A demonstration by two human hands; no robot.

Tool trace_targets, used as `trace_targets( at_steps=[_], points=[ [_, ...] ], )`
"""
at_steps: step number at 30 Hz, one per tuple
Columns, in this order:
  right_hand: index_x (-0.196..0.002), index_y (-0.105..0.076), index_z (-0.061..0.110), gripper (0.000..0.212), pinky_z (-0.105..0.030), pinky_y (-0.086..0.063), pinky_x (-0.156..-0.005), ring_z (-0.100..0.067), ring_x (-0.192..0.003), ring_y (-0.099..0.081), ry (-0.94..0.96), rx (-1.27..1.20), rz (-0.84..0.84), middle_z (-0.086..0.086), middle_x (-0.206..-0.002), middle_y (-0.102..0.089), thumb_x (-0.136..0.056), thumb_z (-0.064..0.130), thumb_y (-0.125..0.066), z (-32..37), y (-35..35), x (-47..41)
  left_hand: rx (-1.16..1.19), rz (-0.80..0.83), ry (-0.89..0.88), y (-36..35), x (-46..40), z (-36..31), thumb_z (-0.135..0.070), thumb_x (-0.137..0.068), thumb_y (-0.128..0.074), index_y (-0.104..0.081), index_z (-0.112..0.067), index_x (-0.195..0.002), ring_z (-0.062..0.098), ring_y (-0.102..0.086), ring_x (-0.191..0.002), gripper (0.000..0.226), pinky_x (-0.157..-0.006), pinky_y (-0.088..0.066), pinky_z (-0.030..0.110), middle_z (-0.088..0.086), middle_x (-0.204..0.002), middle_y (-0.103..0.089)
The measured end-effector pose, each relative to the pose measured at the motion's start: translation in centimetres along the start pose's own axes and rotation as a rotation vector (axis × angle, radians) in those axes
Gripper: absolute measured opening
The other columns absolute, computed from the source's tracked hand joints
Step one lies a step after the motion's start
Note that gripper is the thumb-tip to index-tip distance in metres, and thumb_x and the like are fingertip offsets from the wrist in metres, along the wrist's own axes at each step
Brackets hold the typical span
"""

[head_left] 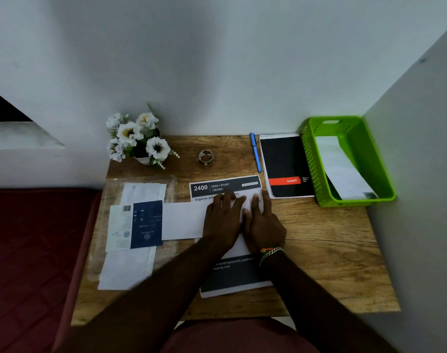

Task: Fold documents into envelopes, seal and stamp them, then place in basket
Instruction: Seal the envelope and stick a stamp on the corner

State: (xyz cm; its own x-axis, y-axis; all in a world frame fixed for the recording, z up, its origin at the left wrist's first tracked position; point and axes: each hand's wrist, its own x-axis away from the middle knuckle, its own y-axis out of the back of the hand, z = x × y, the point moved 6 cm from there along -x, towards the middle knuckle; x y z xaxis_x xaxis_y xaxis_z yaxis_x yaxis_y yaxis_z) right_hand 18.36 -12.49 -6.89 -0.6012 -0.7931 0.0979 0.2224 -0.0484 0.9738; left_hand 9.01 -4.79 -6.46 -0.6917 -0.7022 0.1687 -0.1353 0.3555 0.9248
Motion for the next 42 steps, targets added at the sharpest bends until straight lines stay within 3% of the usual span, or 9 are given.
trace_targets(
  at_steps=[4, 9, 13, 16, 19, 22, 28, 33, 42],
  points=[
    [-0.157, -0.020, 0.021, 0.066, -0.031, -0.047, -0.064, -0.025, -0.090, -0.067, -0.018, -0.009, 0.024, -0.001, -0.168, -0.002, -0.101, 0.055, -0.018, -0.2, -0.3, -0.5, -0.003, -0.018, 0.003, 0.0, 0.0, 0.0, -0.051, -0.096, -0.051, -0.032, -0.033, -0.151, 0.028, -0.024, -0.142, 0.061, -0.113, -0.028, 0.041, 0.004, -0.157, -0.027],
    [-0.143, -0.050, 0.017, 0.050, -0.026, -0.050, -0.053, -0.020, -0.086, -0.065, 0.142, -0.263, -0.135, -0.012, -0.147, -0.045, -0.097, 0.035, -0.043, -2.5, 1.1, 0.8, 0.052, 0.019, -0.045, 0.0, 0.5, 0.7, -0.063, -0.089, -0.056, -0.026, -0.031, -0.155, 0.025, -0.022, -0.144, 0.079, -0.116, -0.027, 0.040, 0.001, -0.158, -0.025],
    [-0.124, -0.067, 0.011, 0.035, -0.038, -0.058, -0.079, -0.020, -0.099, -0.062, 0.118, -0.515, -0.232, -0.011, -0.120, -0.064, -0.090, 0.004, -0.064, -3.6, 2.7, 1.8, 0.203, -0.196, 0.018, 2.0, 3.3, 3.4, -0.062, -0.091, -0.053, -0.033, -0.030, -0.151, 0.022, -0.028, -0.143, 0.071, -0.114, -0.031, 0.042, 0.001, -0.156, -0.031],
    [-0.108, -0.074, 0.007, 0.023, -0.041, -0.057, -0.086, -0.025, -0.092, -0.068, 0.007, -0.580, -0.300, -0.012, -0.103, -0.074, -0.087, -0.001, -0.067, -4.3, 3.2, 2.0, 0.183, -0.331, 0.309, 2.7, 6.9, 7.9, -0.061, -0.089, -0.057, -0.038, -0.029, -0.148, 0.030, -0.031, -0.140, 0.069, -0.112, -0.036, 0.050, 0.008, -0.154, -0.032],
    [-0.108, -0.074, 0.008, 0.021, -0.034, -0.052, -0.091, -0.025, -0.096, -0.068, -0.108, -0.635, -0.203, -0.011, -0.105, -0.074, -0.088, 0.006, -0.068, -4.1, 2.5, 1.9, 0.239, -0.243, 0.601, 1.9, 9.6, 11.3, -0.053, -0.086, -0.066, -0.032, -0.027, -0.152, 0.036, -0.027, -0.142, 0.078, -0.113, -0.032, 0.056, 0.013, -0.156, -0.026],
    [-0.115, -0.071, 0.013, 0.027, -0.024, -0.043, -0.090, -0.022, -0.100, -0.065, -0.234, -0.661, -0.065, -0.008, -0.111, -0.072, -0.088, 0.013, -0.068, -3.4, 1.7, 1.4, 0.314, -0.236, 0.649, 2.2, 10.3, 11.5, -0.043, -0.087, -0.070, -0.030, -0.027, -0.152, 0.036, -0.029, -0.141, 0.077, -0.113, -0.031, 0.056, 0.013, -0.154, -0.030],
    [-0.116, -0.069, 0.015, 0.031, -0.032, -0.049, -0.094, -0.019, -0.098, -0.064, -0.356, -0.801, 0.092, -0.003, -0.104, -0.069, -0.085, 0.020, -0.076, -3.2, 1.8, 0.6, 0.733, -0.502, 0.745, 3.3, 9.7, 13.2, -0.013, -0.090, -0.069, -0.051, -0.024, -0.134, 0.028, -0.051, -0.128, 0.049, -0.104, -0.047, 0.049, 0.008, -0.137, -0.053],
    [-0.080, -0.071, 0.018, 0.010, -0.034, -0.050, -0.066, -0.024, -0.072, -0.060, -0.443, -1.076, 0.135, -0.006, -0.078, -0.069, -0.085, 0.011, -0.075, -4.6, 2.1, 0.5, 1.051, -0.640, 0.783, 5.7, 9.6, 13.1, -0.005, -0.091, -0.068, -0.062, -0.009, -0.125, 0.021, -0.060, -0.113, 0.034, -0.081, -0.047, 0.024, 0.009, -0.126, -0.064],
    [-0.085, -0.070, 0.004, 0.007, -0.025, -0.050, -0.049, -0.014, -0.058, -0.065, -0.486, -1.242, -0.034, -0.014, -0.079, -0.073, -0.085, -0.003, -0.071, -11.0, 7.4, 1.5, 1.191, -0.543, 0.647, 8.8, 2.5, 7.4, -0.009, -0.084, -0.077, -0.073, -0.015, -0.110, 0.012, -0.066, -0.102, 0.027, -0.088, -0.054, 0.029, -0.005, -0.110, -0.071]
  ],
)
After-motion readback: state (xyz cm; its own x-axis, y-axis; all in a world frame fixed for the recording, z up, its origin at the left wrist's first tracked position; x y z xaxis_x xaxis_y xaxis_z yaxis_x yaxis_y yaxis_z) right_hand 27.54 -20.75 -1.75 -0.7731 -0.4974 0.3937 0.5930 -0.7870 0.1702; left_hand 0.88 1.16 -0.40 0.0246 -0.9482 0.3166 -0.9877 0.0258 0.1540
